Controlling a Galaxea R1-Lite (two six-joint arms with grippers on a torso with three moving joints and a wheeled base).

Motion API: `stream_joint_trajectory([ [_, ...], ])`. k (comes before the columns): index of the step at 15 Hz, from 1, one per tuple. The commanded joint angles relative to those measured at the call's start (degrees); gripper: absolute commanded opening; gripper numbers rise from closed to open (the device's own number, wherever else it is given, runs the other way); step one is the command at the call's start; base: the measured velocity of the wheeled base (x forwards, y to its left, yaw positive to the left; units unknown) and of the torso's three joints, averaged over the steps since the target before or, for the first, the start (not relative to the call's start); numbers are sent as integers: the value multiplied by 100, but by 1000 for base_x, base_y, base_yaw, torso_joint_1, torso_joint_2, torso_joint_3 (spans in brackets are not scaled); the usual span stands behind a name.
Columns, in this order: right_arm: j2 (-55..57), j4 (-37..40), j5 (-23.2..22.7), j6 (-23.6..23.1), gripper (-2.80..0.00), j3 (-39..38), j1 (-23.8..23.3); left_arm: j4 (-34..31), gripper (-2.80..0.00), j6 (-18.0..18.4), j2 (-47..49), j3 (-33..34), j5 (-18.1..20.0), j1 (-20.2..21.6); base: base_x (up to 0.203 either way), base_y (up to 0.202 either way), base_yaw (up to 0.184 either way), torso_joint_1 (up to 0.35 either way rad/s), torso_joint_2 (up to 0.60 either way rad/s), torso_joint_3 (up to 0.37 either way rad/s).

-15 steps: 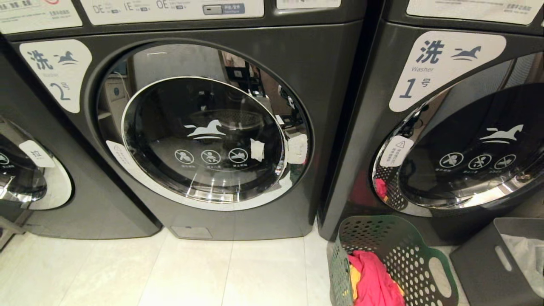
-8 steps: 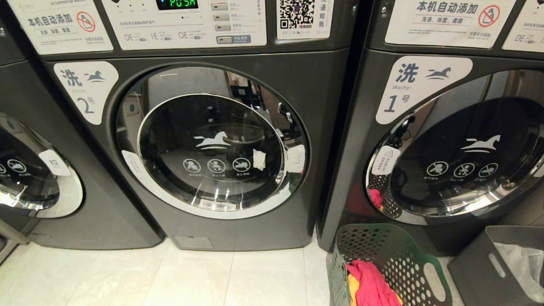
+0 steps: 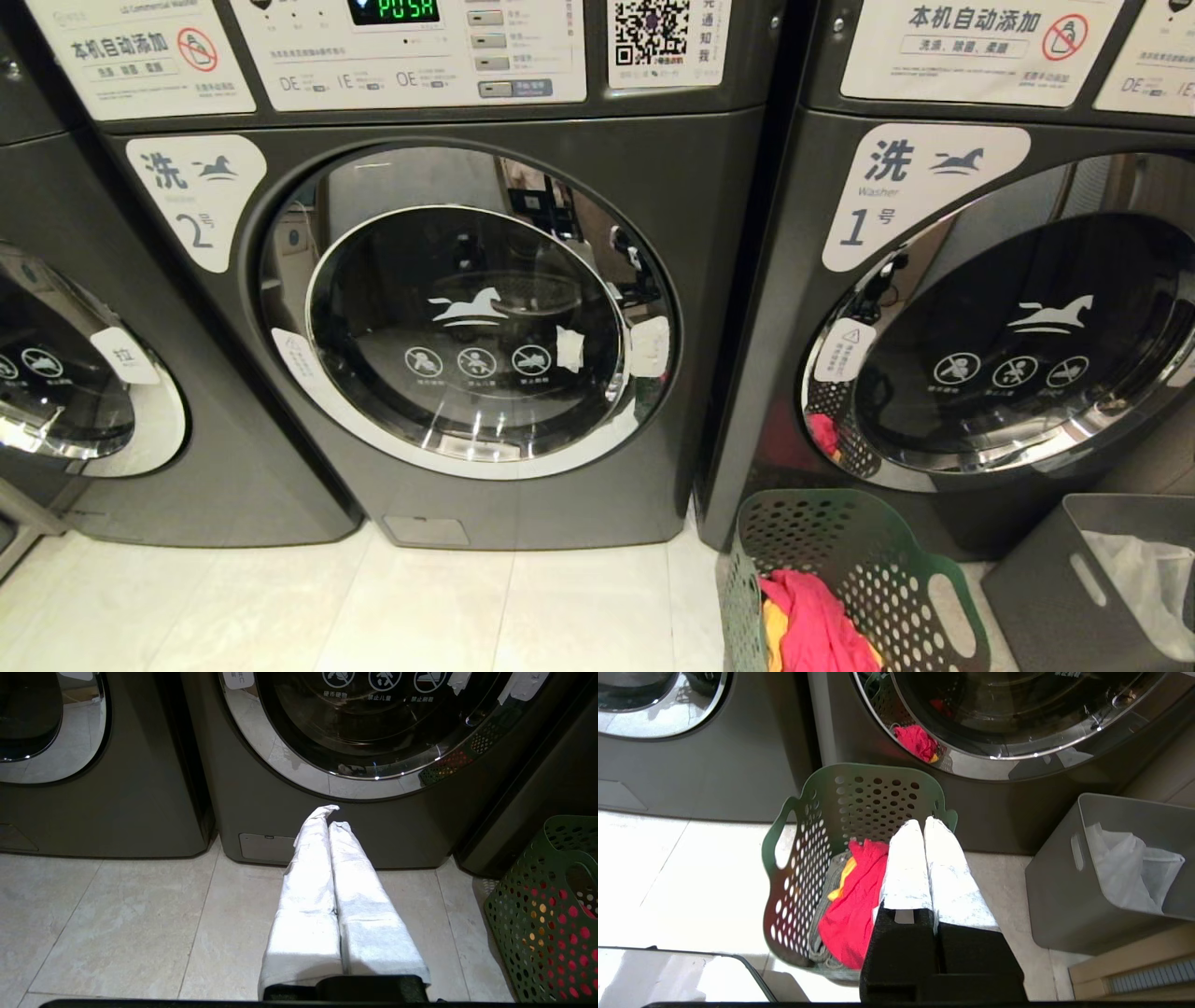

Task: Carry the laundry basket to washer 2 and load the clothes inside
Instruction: Open the lid of the washing machine

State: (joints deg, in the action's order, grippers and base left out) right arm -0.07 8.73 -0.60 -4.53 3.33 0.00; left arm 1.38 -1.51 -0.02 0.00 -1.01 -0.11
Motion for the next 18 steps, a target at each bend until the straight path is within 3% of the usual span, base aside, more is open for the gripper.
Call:
stream_joint_trajectory([
  [1, -1, 6, -2, -11, -280, 1, 0, 3, -280, 10, 2, 53, -4, 2, -162, 0, 0, 13, 3, 6],
  [9, -1, 6, -11, -12, -280, 1, 0, 3, -280, 11, 9, 53, 1, 2, -185, 0, 2, 1, 3, 3],
  [18, -1, 6, -2, -21, -280, 1, 0, 3, -280, 19, 6, 44, -2, 1, 1, -27, 1, 1, 0, 0],
])
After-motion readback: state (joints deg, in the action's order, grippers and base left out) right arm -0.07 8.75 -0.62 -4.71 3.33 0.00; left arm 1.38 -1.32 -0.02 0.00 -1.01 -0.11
